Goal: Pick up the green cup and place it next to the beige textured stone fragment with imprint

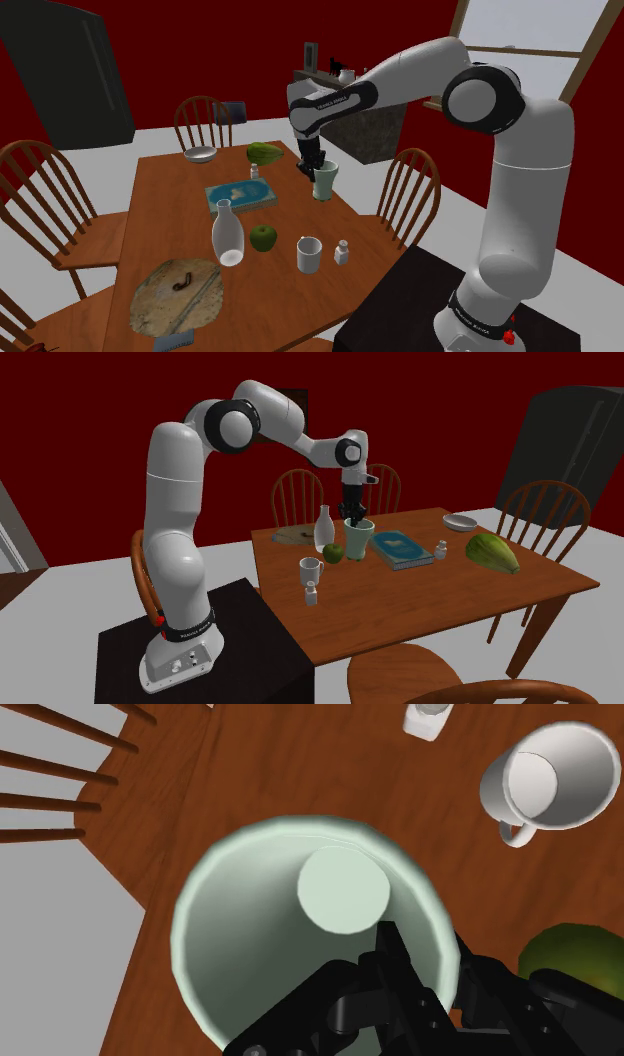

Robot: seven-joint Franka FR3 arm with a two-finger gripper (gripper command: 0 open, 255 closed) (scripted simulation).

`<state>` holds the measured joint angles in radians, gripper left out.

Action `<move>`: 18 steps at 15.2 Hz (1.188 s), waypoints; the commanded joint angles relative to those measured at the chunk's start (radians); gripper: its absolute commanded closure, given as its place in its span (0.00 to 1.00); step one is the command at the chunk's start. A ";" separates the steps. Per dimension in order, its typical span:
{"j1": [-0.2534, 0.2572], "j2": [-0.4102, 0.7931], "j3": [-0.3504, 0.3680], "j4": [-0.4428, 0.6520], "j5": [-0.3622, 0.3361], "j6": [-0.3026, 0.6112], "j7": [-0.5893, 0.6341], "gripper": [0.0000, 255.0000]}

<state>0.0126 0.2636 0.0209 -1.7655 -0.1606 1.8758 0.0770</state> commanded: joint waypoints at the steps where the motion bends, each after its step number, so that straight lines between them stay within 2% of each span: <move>1: 0.000 -0.009 0.000 0.016 0.001 -0.024 -0.003 1.00; 5: 0.001 -0.020 0.001 0.043 0.003 -0.063 -0.009 1.00; 11: 0.076 -0.070 0.054 -0.022 0.015 -0.065 0.117 1.00; 18: 0.166 -0.088 0.121 -0.044 0.033 -0.080 0.268 1.00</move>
<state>0.1644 0.1695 0.1321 -1.8215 -0.1291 1.8046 0.3209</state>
